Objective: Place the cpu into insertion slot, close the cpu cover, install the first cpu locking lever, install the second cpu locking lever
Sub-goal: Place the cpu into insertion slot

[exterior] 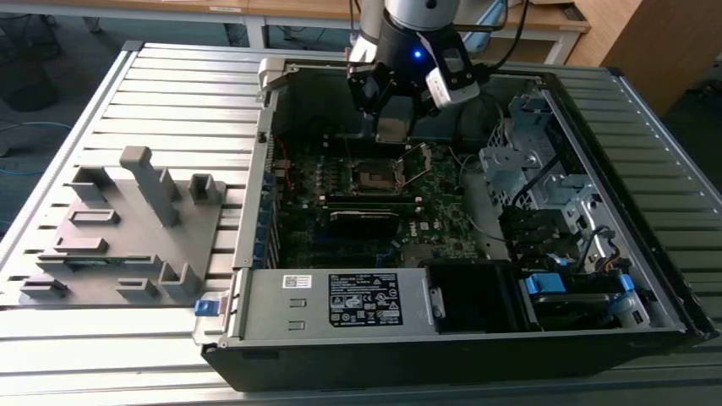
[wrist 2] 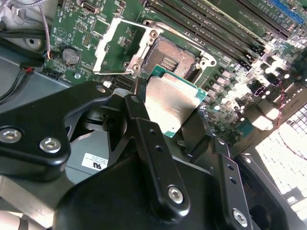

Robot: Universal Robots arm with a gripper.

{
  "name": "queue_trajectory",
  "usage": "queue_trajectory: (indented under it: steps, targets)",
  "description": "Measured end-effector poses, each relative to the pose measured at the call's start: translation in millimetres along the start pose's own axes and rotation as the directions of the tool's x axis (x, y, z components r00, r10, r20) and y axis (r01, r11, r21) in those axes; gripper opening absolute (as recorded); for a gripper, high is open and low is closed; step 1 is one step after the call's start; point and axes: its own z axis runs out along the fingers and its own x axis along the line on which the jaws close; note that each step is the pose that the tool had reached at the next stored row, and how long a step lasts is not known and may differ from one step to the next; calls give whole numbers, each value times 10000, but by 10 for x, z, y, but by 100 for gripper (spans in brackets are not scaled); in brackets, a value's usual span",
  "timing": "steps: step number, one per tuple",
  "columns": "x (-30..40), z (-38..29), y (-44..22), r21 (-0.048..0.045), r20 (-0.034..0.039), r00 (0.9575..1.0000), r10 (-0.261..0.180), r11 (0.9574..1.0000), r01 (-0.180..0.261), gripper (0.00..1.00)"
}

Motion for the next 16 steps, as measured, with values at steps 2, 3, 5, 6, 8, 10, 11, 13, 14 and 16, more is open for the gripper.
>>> queue_trajectory:
  steps: [2,3,5,6,8,10,11,13,14,16]
  targets:
    - [0,5,-1,3,-1,10000,0,10000,0,54]
    - [0,6,-1,4,-2,10000,0,10000,0,54]
    - [0,9,-1,0,0,10000,0,10000,0,54]
    - [0,12,-1,-1,0,10000,0,10000,0,54]
    - [-1,30,-3,1,0,10000,0,10000,0,54]
    - [-1,35,-3,2,-1,10000,0,10000,0,54]
    - [-1,37,-3,0,0,10000,0,10000,0,54]
    - [-1,37,-3,1,0,10000,0,10000,0,54]
    - [-1,38,-3,0,0,10000,0,10000,0,54]
    - [-1,49,-4,-4,2,10000,0,10000,0,54]
